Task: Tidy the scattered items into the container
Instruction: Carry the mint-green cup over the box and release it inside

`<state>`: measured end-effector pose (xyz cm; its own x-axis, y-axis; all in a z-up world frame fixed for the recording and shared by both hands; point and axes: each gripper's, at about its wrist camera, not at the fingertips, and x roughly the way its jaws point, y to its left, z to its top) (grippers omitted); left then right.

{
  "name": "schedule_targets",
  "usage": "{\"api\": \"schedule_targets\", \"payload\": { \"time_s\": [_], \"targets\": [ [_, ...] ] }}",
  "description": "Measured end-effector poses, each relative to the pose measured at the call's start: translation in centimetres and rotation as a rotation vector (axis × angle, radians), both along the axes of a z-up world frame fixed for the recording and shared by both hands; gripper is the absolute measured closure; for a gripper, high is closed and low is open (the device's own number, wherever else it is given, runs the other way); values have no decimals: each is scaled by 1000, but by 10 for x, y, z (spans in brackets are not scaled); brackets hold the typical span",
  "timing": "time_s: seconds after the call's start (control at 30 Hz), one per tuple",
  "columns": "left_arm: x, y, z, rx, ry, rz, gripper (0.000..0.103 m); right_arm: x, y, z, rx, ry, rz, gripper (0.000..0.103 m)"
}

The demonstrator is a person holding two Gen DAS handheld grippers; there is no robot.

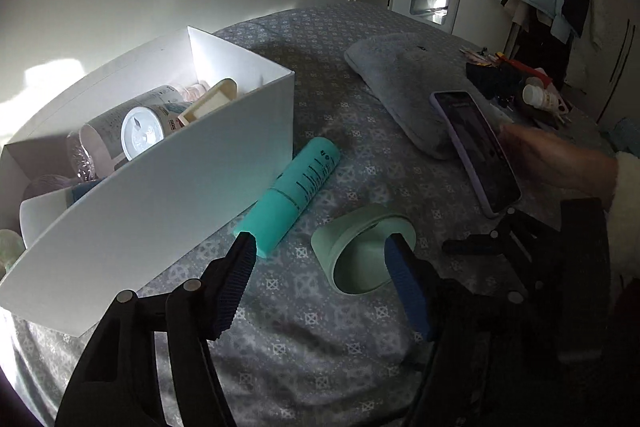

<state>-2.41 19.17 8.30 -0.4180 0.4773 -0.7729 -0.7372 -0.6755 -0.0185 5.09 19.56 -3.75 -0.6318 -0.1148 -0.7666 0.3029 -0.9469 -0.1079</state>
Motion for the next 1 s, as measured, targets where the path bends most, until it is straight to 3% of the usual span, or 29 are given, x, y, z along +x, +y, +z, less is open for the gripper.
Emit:
{"api": "schedule_targets", "payload": {
  "time_s": [0.23,0.33,0.4,0.43,0.6,0.77,0.93,1.0],
  "targets": [
    [-5,4,-42,-54,-91,88,66,0,0,0,0,0,0,0],
    [-7,6,-42,-16,-106,93,75,0,-1,0,0,0,0,0],
    [-6,7,-38,-12,-83,105,93,0,0,0,-1,0,0,0],
    [-6,3,-32,-2,-73,108,95,0,0,0,-1,0,0,0],
    [2,-15,-3,56,-22,108,97,0,-1,0,-1,0,0,0],
    [1,-36,48,145,71,140,97,0,-1,-1,-1,0,0,0],
    [-34,-74,98,285,123,269,97,0,-1,-1,-1,0,0,0],
    [-55,-86,102,285,148,346,97,0,-1,-1,-1,0,0,0]
  ]
}}
